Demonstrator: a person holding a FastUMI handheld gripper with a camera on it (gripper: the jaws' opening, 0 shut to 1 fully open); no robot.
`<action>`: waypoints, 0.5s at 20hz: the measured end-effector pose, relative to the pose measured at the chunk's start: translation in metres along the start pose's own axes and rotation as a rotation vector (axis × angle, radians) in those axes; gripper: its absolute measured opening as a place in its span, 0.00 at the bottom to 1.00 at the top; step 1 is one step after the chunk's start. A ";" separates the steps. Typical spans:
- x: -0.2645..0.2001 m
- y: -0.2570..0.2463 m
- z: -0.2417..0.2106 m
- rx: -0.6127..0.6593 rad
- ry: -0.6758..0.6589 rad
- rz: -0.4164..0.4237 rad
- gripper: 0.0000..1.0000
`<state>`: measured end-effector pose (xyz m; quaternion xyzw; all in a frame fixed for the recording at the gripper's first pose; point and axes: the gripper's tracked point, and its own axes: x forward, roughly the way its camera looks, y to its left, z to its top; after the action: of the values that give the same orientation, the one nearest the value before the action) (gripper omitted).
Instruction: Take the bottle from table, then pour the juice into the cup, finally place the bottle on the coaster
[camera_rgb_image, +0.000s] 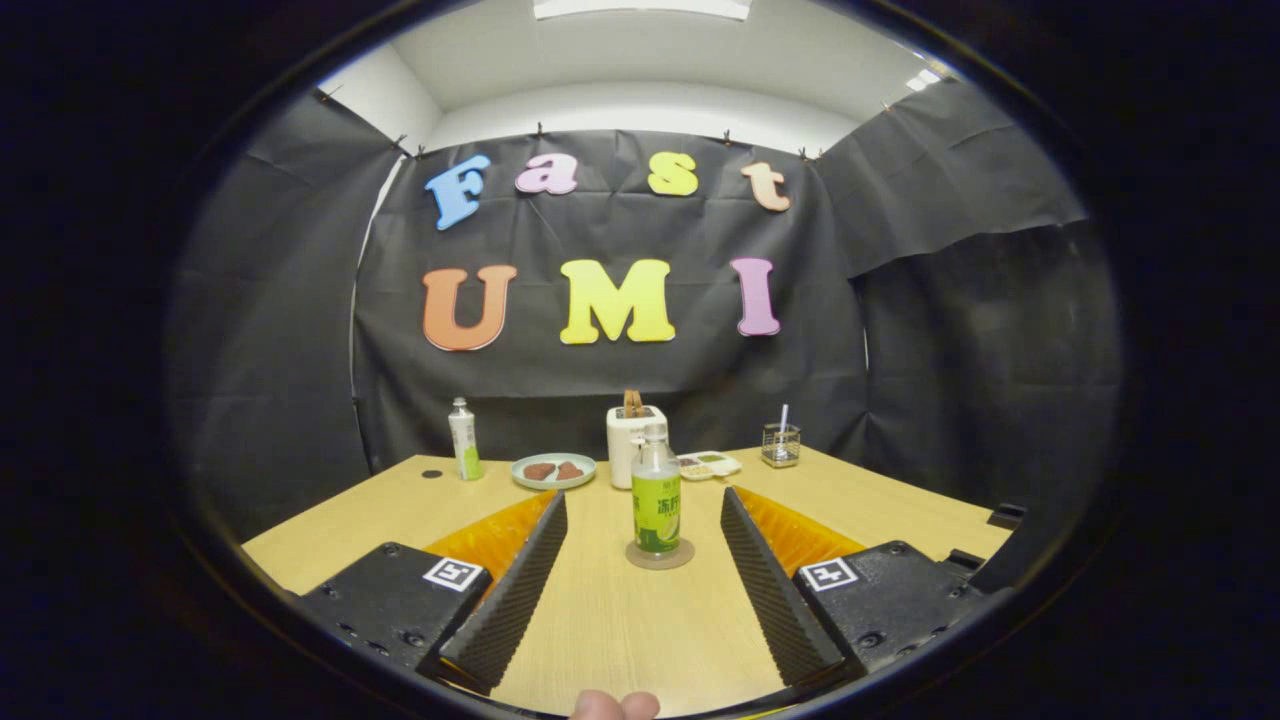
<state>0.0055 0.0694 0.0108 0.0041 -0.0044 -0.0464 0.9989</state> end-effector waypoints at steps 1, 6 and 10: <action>0.000 0.000 0.000 0.005 0.001 0.003 1.00; -0.003 -0.005 0.001 0.004 -0.008 -0.010 1.00; -0.005 -0.007 -0.001 0.002 -0.003 -0.020 1.00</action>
<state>-0.0001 0.0626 0.0096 0.0049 -0.0057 -0.0562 0.9984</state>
